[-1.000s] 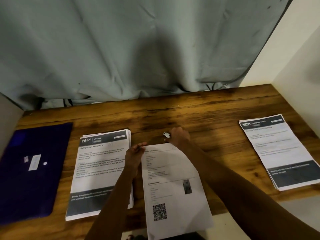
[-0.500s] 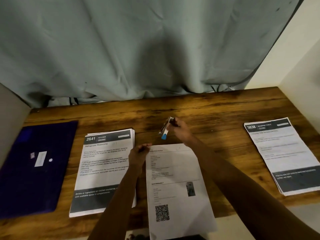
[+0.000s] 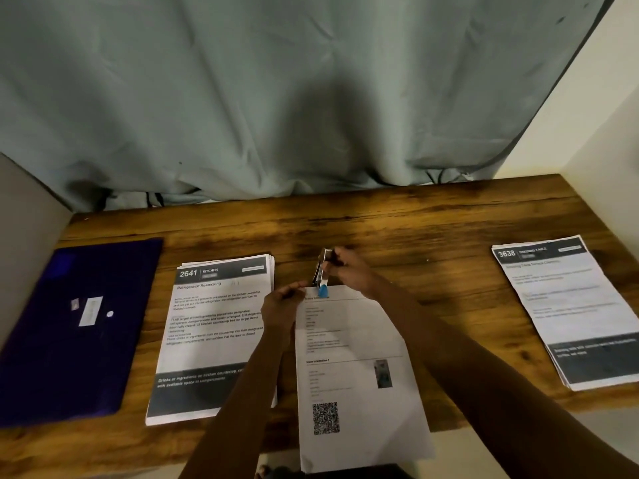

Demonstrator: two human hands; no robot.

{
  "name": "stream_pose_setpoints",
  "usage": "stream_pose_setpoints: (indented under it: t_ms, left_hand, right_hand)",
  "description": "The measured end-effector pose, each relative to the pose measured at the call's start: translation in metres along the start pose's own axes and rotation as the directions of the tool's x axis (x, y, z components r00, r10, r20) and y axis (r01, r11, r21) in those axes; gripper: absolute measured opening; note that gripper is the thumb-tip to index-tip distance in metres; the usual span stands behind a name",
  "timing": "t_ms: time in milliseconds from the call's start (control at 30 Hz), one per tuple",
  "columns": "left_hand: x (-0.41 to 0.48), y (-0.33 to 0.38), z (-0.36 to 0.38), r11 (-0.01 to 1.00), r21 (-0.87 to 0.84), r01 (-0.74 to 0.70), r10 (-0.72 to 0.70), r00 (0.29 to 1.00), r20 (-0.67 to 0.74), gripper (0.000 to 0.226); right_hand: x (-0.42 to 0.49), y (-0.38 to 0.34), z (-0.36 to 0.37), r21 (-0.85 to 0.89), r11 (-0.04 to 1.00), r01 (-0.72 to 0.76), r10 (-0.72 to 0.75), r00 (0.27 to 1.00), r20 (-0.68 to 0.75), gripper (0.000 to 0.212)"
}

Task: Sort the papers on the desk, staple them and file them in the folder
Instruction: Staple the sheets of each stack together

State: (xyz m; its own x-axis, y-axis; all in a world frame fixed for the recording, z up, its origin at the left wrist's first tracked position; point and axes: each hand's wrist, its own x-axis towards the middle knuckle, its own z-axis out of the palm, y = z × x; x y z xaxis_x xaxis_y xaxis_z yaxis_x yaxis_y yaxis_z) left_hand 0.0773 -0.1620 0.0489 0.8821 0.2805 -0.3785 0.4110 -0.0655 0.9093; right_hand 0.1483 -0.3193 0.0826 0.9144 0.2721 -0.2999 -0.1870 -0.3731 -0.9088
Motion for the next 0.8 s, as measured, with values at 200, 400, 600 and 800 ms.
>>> stream_pose_setpoints:
  t_ms: [200, 400, 600, 800]
  left_hand:
    - [-0.001, 0.001, 0.002, 1.0, 0.0, -0.001, 0.001, 1.0, 0.003, 0.014]
    - [-0.001, 0.005, 0.001, 1.0, -0.02, 0.016, -0.016, 1.0, 0.018, 0.011]
    - [-0.001, 0.005, -0.001, 0.998, 0.015, -0.065, 0.064, 0.996, 0.065, 0.007]
    - [-0.002, 0.005, 0.0, 0.928, 0.344, -0.14, 0.078, 0.979, 0.188, 0.027]
  right_hand:
    - [-0.002, -0.003, 0.007, -0.01, 1.0, 0.019, -0.019, 0.999, 0.032, 0.015]
    - [0.001, 0.001, 0.01, -0.014, 1.0, -0.01, 0.01, 1.0, 0.02, 0.011]
    - [0.0, 0.001, 0.013, 0.023, 0.999, -0.026, 0.026, 1.0, 0.001, 0.017]
    - [0.002, 0.005, 0.015, 0.049, 0.997, -0.059, 0.062, 0.996, -0.059, 0.015]
